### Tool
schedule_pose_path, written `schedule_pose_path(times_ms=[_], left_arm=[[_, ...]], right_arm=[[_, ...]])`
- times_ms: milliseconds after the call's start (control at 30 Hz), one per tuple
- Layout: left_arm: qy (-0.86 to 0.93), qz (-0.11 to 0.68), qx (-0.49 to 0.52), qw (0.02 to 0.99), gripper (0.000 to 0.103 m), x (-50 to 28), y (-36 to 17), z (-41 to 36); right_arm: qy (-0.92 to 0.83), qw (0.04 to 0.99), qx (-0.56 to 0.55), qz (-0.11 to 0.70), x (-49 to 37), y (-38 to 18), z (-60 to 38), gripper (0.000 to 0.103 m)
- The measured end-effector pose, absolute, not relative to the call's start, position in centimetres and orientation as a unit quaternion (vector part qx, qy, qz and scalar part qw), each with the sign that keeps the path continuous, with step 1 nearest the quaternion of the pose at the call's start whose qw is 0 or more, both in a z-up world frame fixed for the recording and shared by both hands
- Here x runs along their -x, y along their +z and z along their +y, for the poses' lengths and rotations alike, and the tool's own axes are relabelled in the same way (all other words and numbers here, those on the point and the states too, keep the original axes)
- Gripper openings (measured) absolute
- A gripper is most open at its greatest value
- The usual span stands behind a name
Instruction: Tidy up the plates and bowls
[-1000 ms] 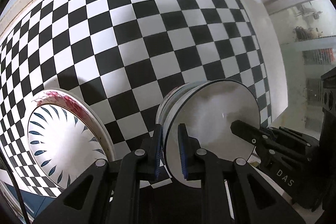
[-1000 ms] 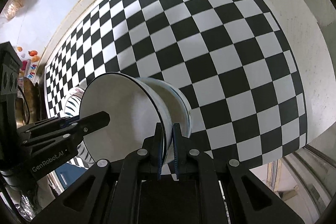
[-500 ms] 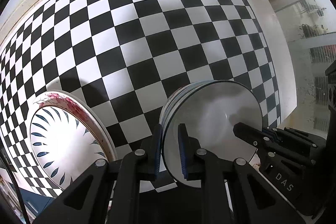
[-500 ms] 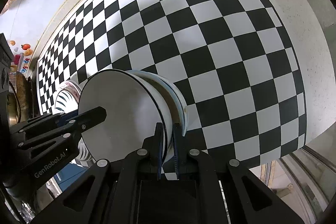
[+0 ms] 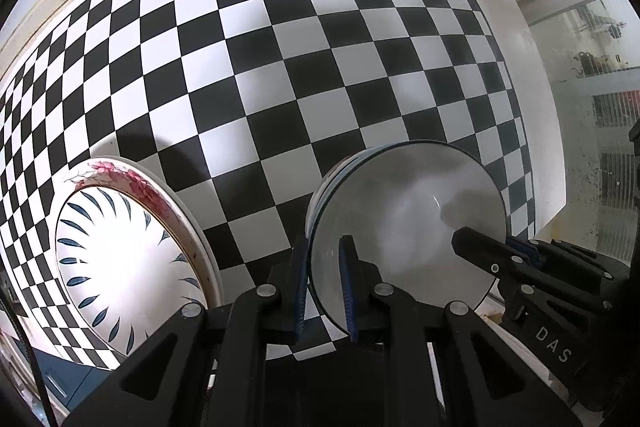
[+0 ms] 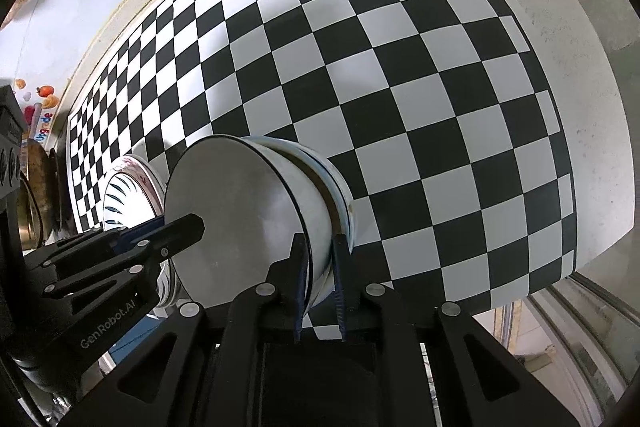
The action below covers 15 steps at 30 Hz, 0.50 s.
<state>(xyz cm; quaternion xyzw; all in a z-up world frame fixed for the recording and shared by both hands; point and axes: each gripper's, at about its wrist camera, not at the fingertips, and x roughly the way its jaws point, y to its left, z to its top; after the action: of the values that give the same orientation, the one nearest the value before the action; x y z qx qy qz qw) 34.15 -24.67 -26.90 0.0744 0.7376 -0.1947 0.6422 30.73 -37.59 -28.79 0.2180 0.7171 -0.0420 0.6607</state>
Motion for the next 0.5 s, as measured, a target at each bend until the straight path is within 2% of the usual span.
schedule_pose_path(times_ms=[500], left_arm=[[-0.191,0.719,-0.085,0.663,0.014,-33.2,-25.2,-24.5]], right_arm=[[-0.042,0.667,-0.206,0.715,-29.7,-27.9,-37.5,0.018]])
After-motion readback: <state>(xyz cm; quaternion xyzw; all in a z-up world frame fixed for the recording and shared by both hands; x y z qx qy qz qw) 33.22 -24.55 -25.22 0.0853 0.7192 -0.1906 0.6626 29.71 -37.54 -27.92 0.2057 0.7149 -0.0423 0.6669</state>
